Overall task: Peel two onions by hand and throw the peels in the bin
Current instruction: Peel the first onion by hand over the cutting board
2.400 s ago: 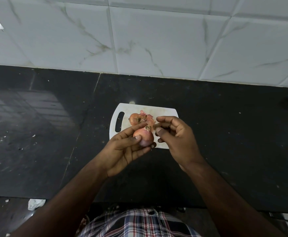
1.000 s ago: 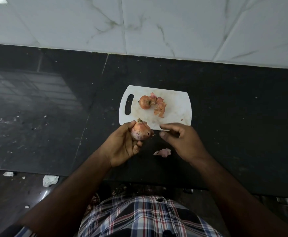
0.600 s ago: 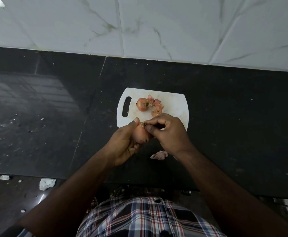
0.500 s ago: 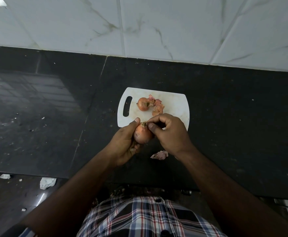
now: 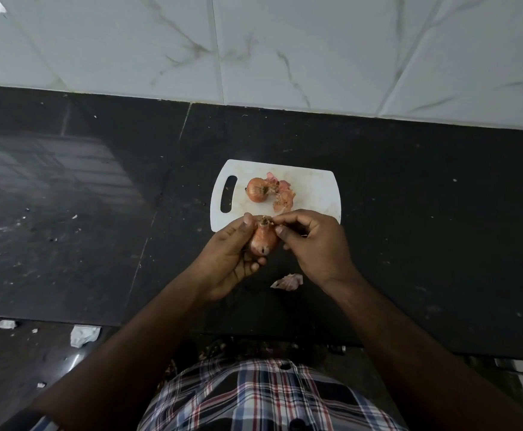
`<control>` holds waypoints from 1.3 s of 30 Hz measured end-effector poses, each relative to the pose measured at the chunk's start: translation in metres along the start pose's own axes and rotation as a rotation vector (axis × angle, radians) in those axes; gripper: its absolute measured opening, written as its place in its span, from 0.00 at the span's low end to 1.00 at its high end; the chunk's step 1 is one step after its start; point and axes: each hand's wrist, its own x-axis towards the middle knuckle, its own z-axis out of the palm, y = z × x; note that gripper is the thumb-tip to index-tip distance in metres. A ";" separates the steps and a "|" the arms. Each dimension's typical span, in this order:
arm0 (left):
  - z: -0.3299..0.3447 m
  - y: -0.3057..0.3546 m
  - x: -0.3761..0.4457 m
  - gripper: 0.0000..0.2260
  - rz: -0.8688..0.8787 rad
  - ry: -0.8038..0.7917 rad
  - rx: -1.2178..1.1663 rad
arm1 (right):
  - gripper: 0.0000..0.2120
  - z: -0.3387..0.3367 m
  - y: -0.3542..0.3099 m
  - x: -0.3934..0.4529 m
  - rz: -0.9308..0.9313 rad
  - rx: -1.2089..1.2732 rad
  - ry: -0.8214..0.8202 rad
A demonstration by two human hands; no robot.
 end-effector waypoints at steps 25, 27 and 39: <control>0.000 -0.004 -0.004 0.18 -0.005 0.112 0.016 | 0.05 0.006 0.007 -0.017 -0.289 -0.147 -0.028; 0.000 -0.003 -0.004 0.18 -0.002 0.110 0.006 | 0.04 0.005 0.008 -0.017 -0.280 -0.132 -0.038; -0.009 0.000 -0.007 0.17 -0.031 -0.019 -0.043 | 0.18 -0.015 0.007 -0.013 0.044 -0.096 -0.143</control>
